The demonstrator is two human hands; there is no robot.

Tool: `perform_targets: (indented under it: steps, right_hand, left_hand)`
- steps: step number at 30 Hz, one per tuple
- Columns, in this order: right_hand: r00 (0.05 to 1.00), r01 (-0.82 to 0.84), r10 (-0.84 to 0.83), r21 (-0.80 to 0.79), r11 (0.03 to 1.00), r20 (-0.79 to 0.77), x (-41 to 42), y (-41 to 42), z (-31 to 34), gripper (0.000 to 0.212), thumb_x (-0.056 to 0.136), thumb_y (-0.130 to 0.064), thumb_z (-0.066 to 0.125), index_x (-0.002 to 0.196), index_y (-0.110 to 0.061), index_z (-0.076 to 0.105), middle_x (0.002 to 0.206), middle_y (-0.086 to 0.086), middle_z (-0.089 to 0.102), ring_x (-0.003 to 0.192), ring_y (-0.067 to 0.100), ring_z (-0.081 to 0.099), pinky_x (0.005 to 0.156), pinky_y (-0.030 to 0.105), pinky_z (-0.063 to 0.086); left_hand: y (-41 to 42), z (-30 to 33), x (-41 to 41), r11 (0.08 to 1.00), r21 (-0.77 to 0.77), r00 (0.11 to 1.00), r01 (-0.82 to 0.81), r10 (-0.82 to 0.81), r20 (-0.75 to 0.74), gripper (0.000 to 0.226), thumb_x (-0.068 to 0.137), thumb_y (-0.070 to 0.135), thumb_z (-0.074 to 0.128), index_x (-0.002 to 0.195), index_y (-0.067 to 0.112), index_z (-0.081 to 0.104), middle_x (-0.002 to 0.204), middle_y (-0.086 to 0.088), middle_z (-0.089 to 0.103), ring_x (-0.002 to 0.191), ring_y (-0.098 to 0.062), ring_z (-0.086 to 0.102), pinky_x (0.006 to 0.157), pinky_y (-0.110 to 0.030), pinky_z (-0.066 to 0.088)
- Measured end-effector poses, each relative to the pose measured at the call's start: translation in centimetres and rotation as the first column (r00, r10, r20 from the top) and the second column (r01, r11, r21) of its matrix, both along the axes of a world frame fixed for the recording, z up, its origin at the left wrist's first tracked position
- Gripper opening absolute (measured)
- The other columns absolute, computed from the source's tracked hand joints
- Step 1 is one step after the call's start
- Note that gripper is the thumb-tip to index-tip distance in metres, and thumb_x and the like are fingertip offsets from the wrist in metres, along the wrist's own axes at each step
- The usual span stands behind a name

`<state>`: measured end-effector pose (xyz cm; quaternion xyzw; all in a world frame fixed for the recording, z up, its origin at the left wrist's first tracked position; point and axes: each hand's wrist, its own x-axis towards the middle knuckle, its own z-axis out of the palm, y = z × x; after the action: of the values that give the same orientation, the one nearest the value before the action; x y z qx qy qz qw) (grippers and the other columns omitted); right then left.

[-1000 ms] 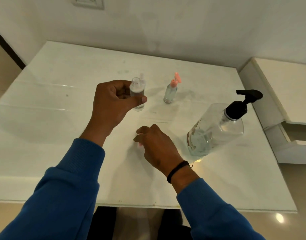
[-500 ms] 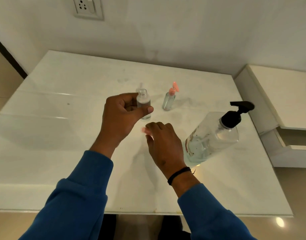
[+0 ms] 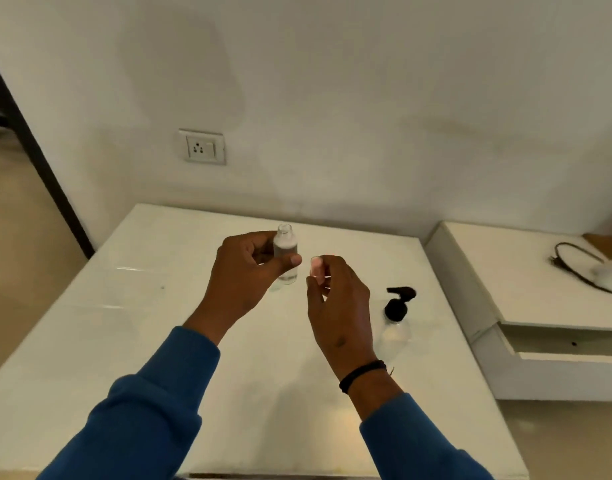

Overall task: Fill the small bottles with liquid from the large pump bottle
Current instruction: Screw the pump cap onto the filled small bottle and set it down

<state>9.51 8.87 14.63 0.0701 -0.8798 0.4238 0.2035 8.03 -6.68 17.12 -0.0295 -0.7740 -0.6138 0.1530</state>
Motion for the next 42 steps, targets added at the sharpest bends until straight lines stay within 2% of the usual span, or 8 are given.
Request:
perform_targets:
  steps: [5, 10, 16, 22, 26, 32, 37, 42]
  right_hand:
    - [0.996, -0.001, -0.002, -0.033, 0.999, -0.086, 0.4, 1.0, 7.5, 0.034, 0.103, -0.029, 0.053, 0.136, -0.029, 0.045, 0.102, -0.003, 0.066, 0.092, 0.014, 0.066, 0.083, 0.036, 0.058]
    - [0.982, 0.005, 0.000, 0.026, 1.000, -0.187, 1.4, 3.1, 15.0, 0.038, 0.099, -0.021, 0.059, 0.134, -0.028, 0.047, 0.104, -0.003, 0.061, 0.090, 0.017, 0.065, 0.084, 0.037, 0.059]
    - [0.950, 0.014, -0.023, -0.030, 0.999, -0.311, 2.6, 5.9, 24.9, 0.033, 0.097, -0.020, 0.060, 0.128, -0.025, 0.050, 0.100, 0.003, 0.068, 0.081, 0.019, 0.068, 0.075, 0.038, 0.060]
    - [0.914, 0.023, -0.021, -0.001, 1.000, -0.406, 3.9, 7.3, 31.9, 0.031, 0.098, -0.022, 0.059, 0.126, -0.027, 0.047, 0.102, 0.003, 0.067, 0.082, 0.023, 0.070, 0.077, 0.044, 0.060]
    - [0.913, 0.003, -0.038, -0.088, 0.996, -0.406, 4.9, 8.2, 36.2, 0.030, 0.099, -0.019, 0.059, 0.126, -0.024, 0.048, 0.094, -0.002, 0.063, 0.066, 0.016, 0.072, 0.073, 0.040, 0.063]
    - [0.861, 0.003, -0.039, -0.072, 0.997, -0.507, 6.8, 9.0, 41.9, 0.032, 0.100, -0.017, 0.059, 0.128, -0.021, 0.047, 0.099, 0.003, 0.063, 0.063, 0.017, 0.072, 0.071, 0.035, 0.063]
    - [0.812, -0.057, -0.043, -0.153, 0.987, -0.582, 8.7, 9.4, 45.2, 0.031, 0.099, -0.017, 0.060, 0.127, -0.020, 0.045, 0.097, 0.005, 0.063, 0.058, 0.015, 0.071, 0.063, 0.030, 0.063]
    - [0.775, -0.093, -0.077, -0.234, 0.968, -0.628, 9.8, 9.5, 46.7, 0.034, 0.099, -0.018, 0.060, 0.129, -0.019, 0.044, 0.102, 0.008, 0.063, 0.057, 0.017, 0.072, 0.064, 0.032, 0.063]
  left_hand:
    - [0.3, 5.1, 1.2, 0.997, 0.001, 0.997, 0.074, -0.074, -0.002, 0.014, 0.081, 0.020, 0.085, 0.093, 0.020, 0.080, 0.087, 0.004, 0.079, 0.090, -0.018, 0.075, 0.092, -0.052, 0.057]
    - [1.7, 9.5, 2.6, 0.991, -0.020, 0.991, 0.133, -0.133, -0.022, 0.008, 0.081, 0.021, 0.084, 0.087, 0.022, 0.080, 0.072, 0.005, 0.073, 0.077, -0.026, 0.071, 0.084, -0.061, 0.056]
    - [4.3, 16.0, 3.6, 0.983, -0.021, 0.981, 0.180, -0.181, -0.068, 0.008, 0.080, 0.024, 0.086, 0.079, 0.021, 0.079, 0.060, 0.014, 0.063, 0.066, -0.010, 0.063, 0.073, -0.039, 0.052]
    - [7.0, 21.3, 4.0, 0.978, -0.058, 0.970, 0.200, -0.206, -0.129, 0.028, 0.070, 0.040, 0.087, 0.081, 0.016, 0.076, 0.077, -0.010, 0.070, 0.084, -0.038, 0.070, 0.081, -0.058, 0.058]
    - [8.3, 25.0, 4.8, 0.976, -0.057, 0.959, 0.209, -0.216, -0.185, 0.037, 0.065, 0.045, 0.084, 0.088, 0.017, 0.076, 0.085, -0.007, 0.075, 0.087, -0.032, 0.073, 0.082, -0.057, 0.059]
    - [9.0, 29.8, 5.5, 0.980, -0.046, 0.943, 0.195, -0.201, -0.266, 0.041, 0.075, 0.031, 0.089, 0.110, 0.021, 0.070, 0.090, -0.004, 0.077, 0.088, -0.025, 0.075, 0.082, -0.051, 0.062]
    - [9.6, 32.1, 6.0, 0.976, -0.034, 0.916, 0.213, -0.212, -0.341, 0.032, 0.077, 0.025, 0.088, 0.101, 0.032, 0.068, 0.090, -0.008, 0.077, 0.089, -0.027, 0.075, 0.083, -0.053, 0.061]
    - [10.2, 33.3, 6.8, 0.970, -0.035, 0.901, 0.239, -0.235, -0.364, 0.040, 0.078, 0.023, 0.087, 0.114, 0.021, 0.068, 0.090, -0.011, 0.077, 0.088, -0.028, 0.075, 0.080, -0.052, 0.062]
